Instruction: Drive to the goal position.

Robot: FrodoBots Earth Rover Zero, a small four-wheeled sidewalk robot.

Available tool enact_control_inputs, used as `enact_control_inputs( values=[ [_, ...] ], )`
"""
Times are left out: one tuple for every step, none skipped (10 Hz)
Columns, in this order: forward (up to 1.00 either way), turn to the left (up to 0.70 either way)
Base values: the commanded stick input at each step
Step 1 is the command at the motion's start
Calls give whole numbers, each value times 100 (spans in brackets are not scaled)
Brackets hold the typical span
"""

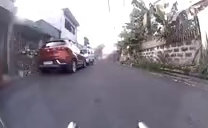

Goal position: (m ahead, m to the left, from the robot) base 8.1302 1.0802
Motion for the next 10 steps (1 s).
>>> enact_control_inputs(
  values=[
    [70,0],
    [70,0],
    [70,0],
    [70,0],
    [70,0],
    [70,0],
    [70,0],
    [70,0],
    [70,0],
    [70,26]
  ],
)
